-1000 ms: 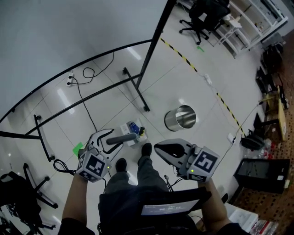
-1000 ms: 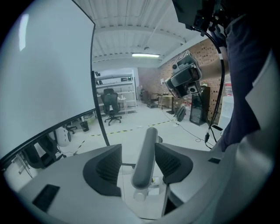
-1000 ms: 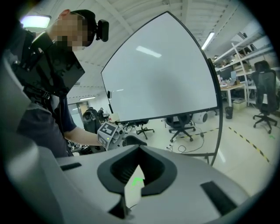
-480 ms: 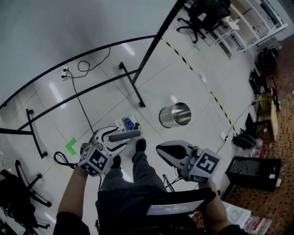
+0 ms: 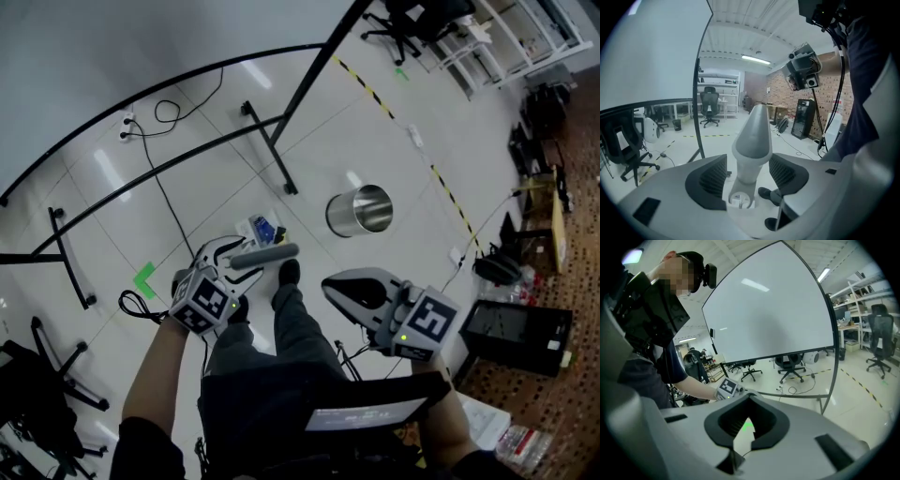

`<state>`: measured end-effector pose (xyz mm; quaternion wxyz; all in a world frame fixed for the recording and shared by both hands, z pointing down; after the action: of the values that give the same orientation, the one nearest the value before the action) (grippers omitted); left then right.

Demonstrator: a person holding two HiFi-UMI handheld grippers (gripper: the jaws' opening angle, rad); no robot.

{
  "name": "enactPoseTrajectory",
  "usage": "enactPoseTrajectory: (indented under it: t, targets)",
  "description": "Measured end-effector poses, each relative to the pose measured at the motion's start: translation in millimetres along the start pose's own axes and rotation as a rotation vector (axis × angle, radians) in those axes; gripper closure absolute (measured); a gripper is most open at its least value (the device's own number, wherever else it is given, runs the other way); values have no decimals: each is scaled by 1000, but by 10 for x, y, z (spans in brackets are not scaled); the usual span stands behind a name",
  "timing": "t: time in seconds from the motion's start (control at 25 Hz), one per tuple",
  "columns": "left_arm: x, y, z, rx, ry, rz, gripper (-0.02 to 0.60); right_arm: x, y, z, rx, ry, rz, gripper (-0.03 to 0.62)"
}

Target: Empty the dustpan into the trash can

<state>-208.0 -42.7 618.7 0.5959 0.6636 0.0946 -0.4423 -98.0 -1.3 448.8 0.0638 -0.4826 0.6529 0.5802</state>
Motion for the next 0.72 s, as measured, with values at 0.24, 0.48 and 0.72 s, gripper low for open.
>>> enactPoseTrajectory:
  t: [0.24, 0.48, 0.72]
  targets:
    - [-147, 120, 60, 28, -49, 7, 307, -66, -7, 32, -8, 10, 11, 576]
    - [-184, 169, -2, 7, -19, 35, 334, -155, -21, 63, -12, 21, 16, 576]
    - [-182, 151, 1, 6, -46, 35, 335, -246, -87, 41, -12, 33, 14, 576]
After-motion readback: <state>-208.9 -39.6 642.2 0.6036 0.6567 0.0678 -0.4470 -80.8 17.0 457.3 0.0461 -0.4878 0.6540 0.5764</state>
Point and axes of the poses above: the fingertips, and each gripper's own axes: y forward along the fingers, z to its left, x out of its top, the point moved 3 cm from there along -y, backward along the fingers, and after that the axes turned 15 degrees about z, right-handed, at the moved point
